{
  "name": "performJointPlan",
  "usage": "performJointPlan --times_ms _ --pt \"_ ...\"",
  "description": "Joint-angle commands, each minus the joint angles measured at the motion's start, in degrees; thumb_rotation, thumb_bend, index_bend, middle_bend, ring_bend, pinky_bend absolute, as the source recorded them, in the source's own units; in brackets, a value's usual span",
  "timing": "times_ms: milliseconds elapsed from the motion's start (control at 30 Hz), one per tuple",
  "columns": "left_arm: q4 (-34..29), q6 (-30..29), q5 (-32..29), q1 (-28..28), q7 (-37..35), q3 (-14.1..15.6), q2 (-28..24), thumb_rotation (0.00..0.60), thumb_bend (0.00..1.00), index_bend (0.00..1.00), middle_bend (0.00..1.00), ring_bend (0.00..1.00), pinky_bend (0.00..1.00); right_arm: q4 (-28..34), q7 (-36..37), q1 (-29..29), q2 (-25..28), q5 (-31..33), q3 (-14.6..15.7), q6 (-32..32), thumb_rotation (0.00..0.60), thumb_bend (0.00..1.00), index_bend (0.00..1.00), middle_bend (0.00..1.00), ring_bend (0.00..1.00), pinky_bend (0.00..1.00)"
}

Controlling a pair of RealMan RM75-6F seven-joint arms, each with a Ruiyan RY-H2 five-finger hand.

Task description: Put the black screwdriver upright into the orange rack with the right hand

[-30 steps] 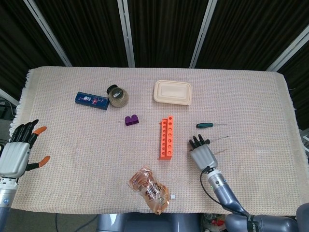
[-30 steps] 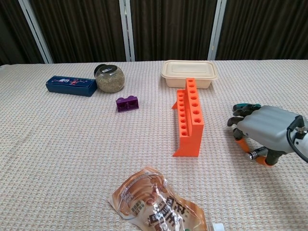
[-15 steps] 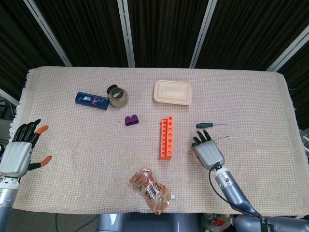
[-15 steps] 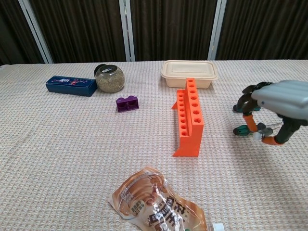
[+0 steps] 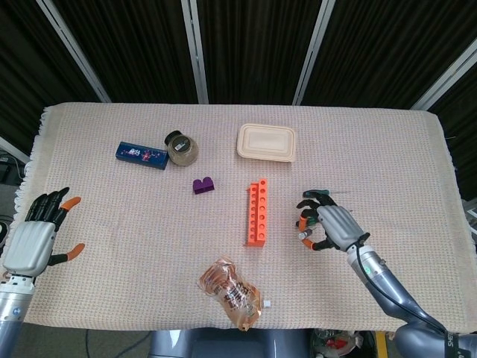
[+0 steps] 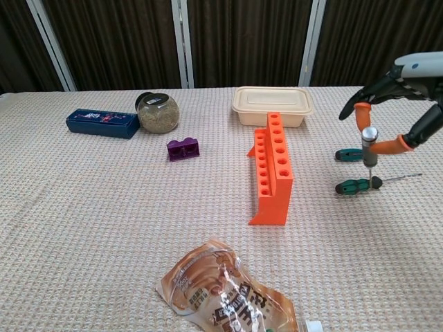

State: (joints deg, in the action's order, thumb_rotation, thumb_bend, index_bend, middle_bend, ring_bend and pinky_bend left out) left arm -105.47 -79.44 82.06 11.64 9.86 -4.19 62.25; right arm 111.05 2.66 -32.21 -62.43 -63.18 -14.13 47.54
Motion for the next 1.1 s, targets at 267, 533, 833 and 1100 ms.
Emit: performJointPlan --times_ms 267,533,833,1100 --pt "-0.2 0.9 0.2 0.2 0.9 0.7 0.3 0.6 0.19 0.14 0.0 0.0 0.0 -2.6 39.7 2.1 5.5 -16.2 -6.9 -7.4 0.6 0.29 0.65 0.23 0.0 0.0" --pt "0.4 2.1 -0.3 0.4 1.3 1.3 0.8 0.6 0.19 0.14 0.0 0.0 0.0 -5.5 53.3 1.0 5.1 -22.8 -6.3 -4.8 0.6 0.29 0.65 0.23 0.0 0.0" --pt "1.1 2.6 -0.8 0.7 1.2 1.2 1.2 0.6 0.19 0.14 0.0 0.0 0.0 -6.7 58.6 -3.1 5.8 -24.4 -4.8 -5.3 0.6 0.29 0.65 0.23 0.0 0.0" --pt "1.5 2.2 -1.1 0.8 0.9 0.9 1.3 0.6 0.19 0.14 0.0 0.0 0.0 -6.7 58.9 -5.9 5.5 -22.9 -3.8 -6.6 0.6 0.29 0.65 0.23 0.0 0.0"
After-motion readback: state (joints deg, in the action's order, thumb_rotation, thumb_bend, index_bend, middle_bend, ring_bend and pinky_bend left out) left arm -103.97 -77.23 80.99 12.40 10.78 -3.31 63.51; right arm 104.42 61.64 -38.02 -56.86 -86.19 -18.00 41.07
